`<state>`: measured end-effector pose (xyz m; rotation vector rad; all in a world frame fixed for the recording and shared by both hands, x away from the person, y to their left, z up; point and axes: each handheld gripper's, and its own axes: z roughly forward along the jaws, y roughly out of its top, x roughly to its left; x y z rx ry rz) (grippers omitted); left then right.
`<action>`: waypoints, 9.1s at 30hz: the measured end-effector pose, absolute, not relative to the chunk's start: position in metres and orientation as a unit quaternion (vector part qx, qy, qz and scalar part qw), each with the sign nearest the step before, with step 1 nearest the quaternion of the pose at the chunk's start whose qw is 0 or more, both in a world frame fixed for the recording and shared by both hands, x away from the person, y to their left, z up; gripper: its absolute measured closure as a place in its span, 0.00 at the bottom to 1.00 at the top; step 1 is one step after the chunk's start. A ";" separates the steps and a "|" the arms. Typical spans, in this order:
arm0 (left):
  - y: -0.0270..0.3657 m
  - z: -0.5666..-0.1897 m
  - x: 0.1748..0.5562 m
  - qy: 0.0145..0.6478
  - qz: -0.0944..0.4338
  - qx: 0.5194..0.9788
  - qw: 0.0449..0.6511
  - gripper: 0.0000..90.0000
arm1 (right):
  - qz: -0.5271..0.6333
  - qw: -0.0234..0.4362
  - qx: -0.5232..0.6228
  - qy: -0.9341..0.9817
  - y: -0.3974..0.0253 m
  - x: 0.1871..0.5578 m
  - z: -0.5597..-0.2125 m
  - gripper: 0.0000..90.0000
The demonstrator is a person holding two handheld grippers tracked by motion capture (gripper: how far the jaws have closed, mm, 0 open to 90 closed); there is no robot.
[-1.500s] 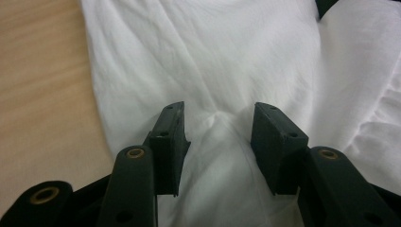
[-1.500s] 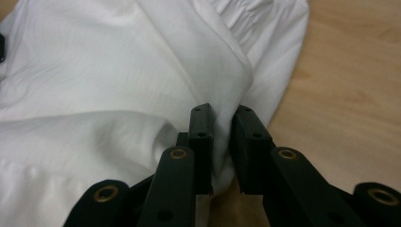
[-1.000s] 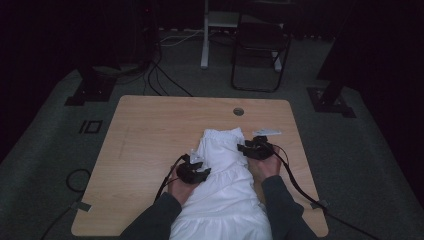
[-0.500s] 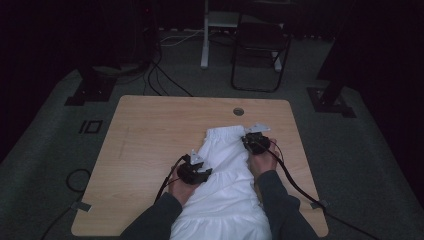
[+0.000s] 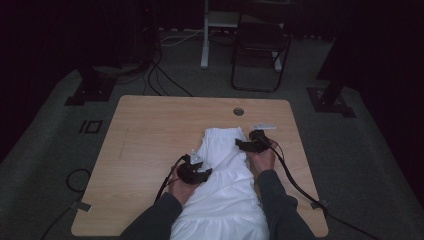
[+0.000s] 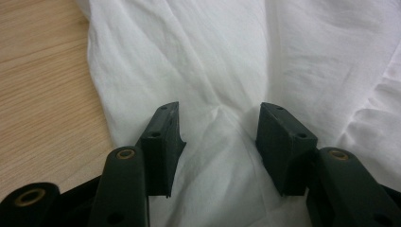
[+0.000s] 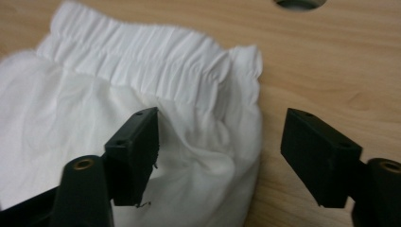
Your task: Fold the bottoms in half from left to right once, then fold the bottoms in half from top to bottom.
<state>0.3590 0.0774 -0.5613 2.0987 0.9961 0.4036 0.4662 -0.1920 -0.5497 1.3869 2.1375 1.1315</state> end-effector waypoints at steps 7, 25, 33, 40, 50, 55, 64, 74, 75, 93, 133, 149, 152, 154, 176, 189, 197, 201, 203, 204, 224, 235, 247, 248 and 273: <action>0.078 -0.562 0.356 0.394 0.163 0.820 0.382 0.56 | 0.371 0.191 0.492 0.764 -0.183 0.464 -0.561 0.46; 0.088 -0.513 0.341 0.386 0.191 0.806 0.405 0.44 | 0.388 0.175 0.475 0.771 -0.175 0.422 -0.564 0.85; 0.073 -0.524 0.411 0.402 0.172 0.806 0.400 0.34 | 0.396 0.171 0.477 0.766 -0.175 0.424 -0.565 0.85; 0.072 -0.550 0.428 0.446 0.173 0.804 0.355 0.29 | 0.407 0.160 0.479 0.761 -0.176 0.427 -0.566 0.86; 0.074 -0.557 0.434 0.452 0.175 0.802 0.350 0.26 | 0.397 0.173 0.474 0.767 -0.172 0.426 -0.565 0.85; 0.072 -0.559 0.432 0.439 0.191 0.808 0.344 0.26 | 0.393 0.167 0.475 0.770 -0.172 0.428 -0.564 0.81; 0.072 -0.560 0.433 0.433 0.192 0.808 0.351 0.26 | 0.388 0.150 0.492 0.765 -0.177 0.443 -0.559 0.43; 0.069 -0.560 0.430 0.431 0.190 0.807 0.357 0.37 | 0.373 0.170 0.467 0.784 -0.166 0.441 -0.561 0.36; 0.069 -0.560 0.430 0.430 0.190 0.807 0.356 0.37 | 0.367 0.177 0.462 0.787 -0.164 0.441 -0.561 0.36; 0.069 -0.560 0.429 0.430 0.191 0.806 0.358 0.40 | 0.332 0.183 0.471 0.796 -0.158 0.446 -0.561 0.15; 0.102 -0.397 0.450 0.361 0.241 0.771 0.467 0.91 | 0.507 0.223 0.376 0.743 -0.159 0.453 -0.401 0.92; 0.120 -0.430 0.341 0.305 0.190 0.797 0.485 0.89 | 0.497 0.178 0.317 0.788 -0.170 0.355 -0.434 0.91; 0.125 -0.450 0.316 0.304 0.167 0.805 0.481 0.89 | 0.486 0.169 0.303 0.802 -0.168 0.332 -0.451 0.91; 0.125 -0.472 0.299 0.308 0.142 0.812 0.475 0.89 | 0.481 0.155 0.303 0.808 -0.168 0.320 -0.466 0.91; 0.110 -0.548 0.313 0.330 0.121 0.866 0.355 0.87 | 0.366 0.124 0.325 0.863 -0.147 0.322 -0.557 0.90; 0.114 -0.546 0.378 0.350 0.141 0.859 0.346 0.87 | 0.358 0.131 0.354 0.854 -0.133 0.387 -0.553 0.90; 0.113 -0.543 0.420 0.362 0.158 0.856 0.334 0.87 | 0.354 0.137 0.368 0.849 -0.126 0.428 -0.550 0.90; 0.110 -0.542 0.437 0.366 0.164 0.856 0.327 0.87 | 0.355 0.136 0.382 0.842 -0.125 0.446 -0.550 0.90; 0.108 -0.541 0.443 0.367 0.169 0.857 0.321 0.87 | 0.355 0.138 0.387 0.840 -0.124 0.453 -0.549 0.90; 0.107 -0.540 0.447 0.367 0.172 0.858 0.317 0.87 | 0.353 0.140 0.387 0.840 -0.124 0.457 -0.549 0.90; 0.112 -0.523 0.462 0.400 0.171 0.830 0.349 0.92 | 0.384 0.139 0.419 0.811 -0.127 0.481 -0.538 0.92; 0.119 -0.448 0.385 0.332 0.208 0.805 0.445 0.93 | 0.474 0.168 0.343 0.794 -0.153 0.421 -0.467 0.92; 0.117 -0.487 0.311 0.315 0.151 0.841 0.414 0.92 | 0.451 0.153 0.292 0.829 -0.163 0.345 -0.481 0.92; 0.116 -0.498 0.309 0.316 0.142 0.848 0.401 0.92 | 0.444 0.147 0.293 0.834 -0.163 0.342 -0.489 0.92; 0.117 -0.548 0.368 0.316 0.172 0.874 0.326 0.92 | 0.380 0.123 0.340 0.852 -0.136 0.375 -0.557 0.90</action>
